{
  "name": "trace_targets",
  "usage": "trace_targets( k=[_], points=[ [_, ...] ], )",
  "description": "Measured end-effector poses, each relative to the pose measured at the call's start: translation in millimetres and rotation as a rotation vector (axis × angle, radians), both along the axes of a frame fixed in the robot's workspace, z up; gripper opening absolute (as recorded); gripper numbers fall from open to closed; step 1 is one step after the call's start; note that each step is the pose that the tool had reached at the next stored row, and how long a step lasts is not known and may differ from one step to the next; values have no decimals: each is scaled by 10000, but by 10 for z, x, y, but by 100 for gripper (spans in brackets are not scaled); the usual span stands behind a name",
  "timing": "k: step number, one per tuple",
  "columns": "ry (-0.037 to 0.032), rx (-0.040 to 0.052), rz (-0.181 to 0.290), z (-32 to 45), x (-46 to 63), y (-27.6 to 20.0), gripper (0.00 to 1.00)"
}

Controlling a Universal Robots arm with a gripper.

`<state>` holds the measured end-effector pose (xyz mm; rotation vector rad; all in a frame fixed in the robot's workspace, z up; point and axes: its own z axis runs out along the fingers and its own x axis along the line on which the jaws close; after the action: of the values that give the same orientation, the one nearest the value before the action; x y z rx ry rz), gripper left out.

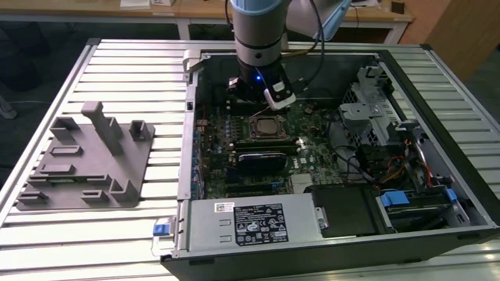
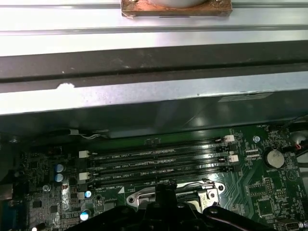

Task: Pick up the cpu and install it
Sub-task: 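Install the first cpu locking lever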

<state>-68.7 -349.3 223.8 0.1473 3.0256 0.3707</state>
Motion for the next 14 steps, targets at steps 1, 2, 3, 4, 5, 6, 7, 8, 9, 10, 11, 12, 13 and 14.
trace_targets(
  k=[1,2,3,4,5,6,7,8,9,10,11,12,13,14],
  points=[
    [0,1,-1,0,0,0,11],
    [-1,2,-3,-2,1,0,11],
    [-5,13,-12,-6,2,0,11],
    [-12,60,-17,-9,3,0,11],
    [-21,121,-25,-13,5,0,11],
    [-31,190,-33,-15,6,0,11],
    [-44,265,-39,-17,7,0,11],
    [-58,353,-46,-19,8,0,11],
    [-73,437,-53,-21,10,0,11],
    [-93,519,-61,-22,12,0,11],
    [-115,588,-68,-23,14,0,11],
    [-140,653,-75,-24,16,0,11],
    [-167,706,-84,-26,18,-1,11],
    [-198,744,-94,-27,21,-1,11]
  ],
)
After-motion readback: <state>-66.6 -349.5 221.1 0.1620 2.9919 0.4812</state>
